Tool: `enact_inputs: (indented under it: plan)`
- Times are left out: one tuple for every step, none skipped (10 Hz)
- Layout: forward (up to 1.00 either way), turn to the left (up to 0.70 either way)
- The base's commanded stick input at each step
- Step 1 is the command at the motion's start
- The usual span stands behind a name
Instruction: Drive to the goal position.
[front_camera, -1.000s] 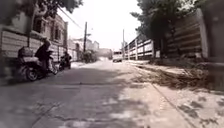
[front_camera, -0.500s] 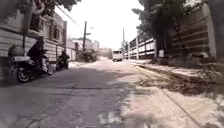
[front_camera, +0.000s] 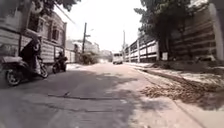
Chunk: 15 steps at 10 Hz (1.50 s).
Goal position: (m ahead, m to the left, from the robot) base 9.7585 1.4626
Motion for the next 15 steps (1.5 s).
enact_inputs:
  plan:
    - [0.85,0.00]
    - [0.85,0.00]
    - [0.85,0.00]
    - [0.85,0.00]
    - [0.85,0.00]
    - [0.85,0.00]
    - [0.85,0.00]
    - [0.85,0.00]
    - [0.85,0.00]
    - [0.85,0.00]
    - [0.85,0.00]
    - [0.85,0.00]
    - [0.85,0.00]
    - [0.85,0.00]
    - [0.85,0.00]
